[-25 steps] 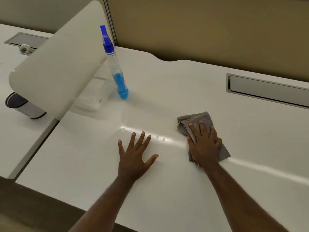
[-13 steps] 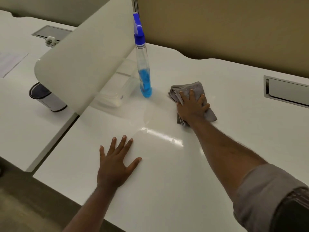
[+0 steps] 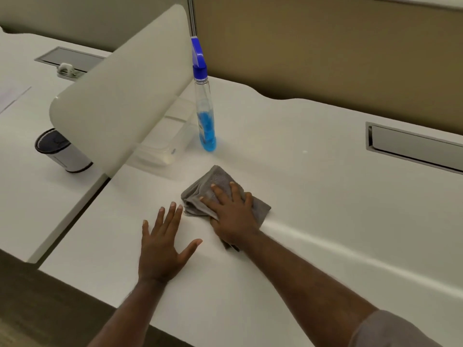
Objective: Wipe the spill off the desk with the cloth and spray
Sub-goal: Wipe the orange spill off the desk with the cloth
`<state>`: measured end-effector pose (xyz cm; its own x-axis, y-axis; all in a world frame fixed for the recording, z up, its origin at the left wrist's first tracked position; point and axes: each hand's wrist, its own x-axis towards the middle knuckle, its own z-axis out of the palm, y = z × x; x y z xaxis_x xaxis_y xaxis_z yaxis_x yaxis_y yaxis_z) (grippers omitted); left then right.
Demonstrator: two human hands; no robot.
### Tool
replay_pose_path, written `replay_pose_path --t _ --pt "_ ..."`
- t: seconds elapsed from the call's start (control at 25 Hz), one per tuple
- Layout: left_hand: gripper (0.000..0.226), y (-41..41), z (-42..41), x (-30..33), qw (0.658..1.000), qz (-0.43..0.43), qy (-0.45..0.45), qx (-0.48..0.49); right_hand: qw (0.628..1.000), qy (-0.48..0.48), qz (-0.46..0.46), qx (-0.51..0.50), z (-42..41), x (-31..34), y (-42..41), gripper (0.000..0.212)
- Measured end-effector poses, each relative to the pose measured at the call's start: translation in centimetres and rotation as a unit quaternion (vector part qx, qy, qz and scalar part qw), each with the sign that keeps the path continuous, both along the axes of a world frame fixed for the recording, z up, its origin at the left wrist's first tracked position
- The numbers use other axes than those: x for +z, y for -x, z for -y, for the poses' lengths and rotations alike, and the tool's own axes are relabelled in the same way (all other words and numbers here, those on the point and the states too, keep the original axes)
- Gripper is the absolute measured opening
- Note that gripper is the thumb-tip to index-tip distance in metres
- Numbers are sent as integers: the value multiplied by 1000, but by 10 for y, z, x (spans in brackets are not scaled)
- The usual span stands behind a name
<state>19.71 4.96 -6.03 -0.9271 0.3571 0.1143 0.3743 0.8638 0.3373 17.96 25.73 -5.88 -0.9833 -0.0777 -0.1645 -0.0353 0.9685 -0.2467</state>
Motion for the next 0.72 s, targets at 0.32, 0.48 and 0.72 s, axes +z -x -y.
replay_pose_path --t 0.32,0.48,0.72 --pt "89 -12 4 17 997 -6 -20 -69 1000 -10 -6 7 -50 -2 -148 58" --pt "85 -25 -3 18 993 -4 -22 -116 998 -21 12 -64 -85 3 -213 60" --pt "86 -59 -42 32 982 24 -38 -183 960 -54 24 -275 -148 10 -278 61"
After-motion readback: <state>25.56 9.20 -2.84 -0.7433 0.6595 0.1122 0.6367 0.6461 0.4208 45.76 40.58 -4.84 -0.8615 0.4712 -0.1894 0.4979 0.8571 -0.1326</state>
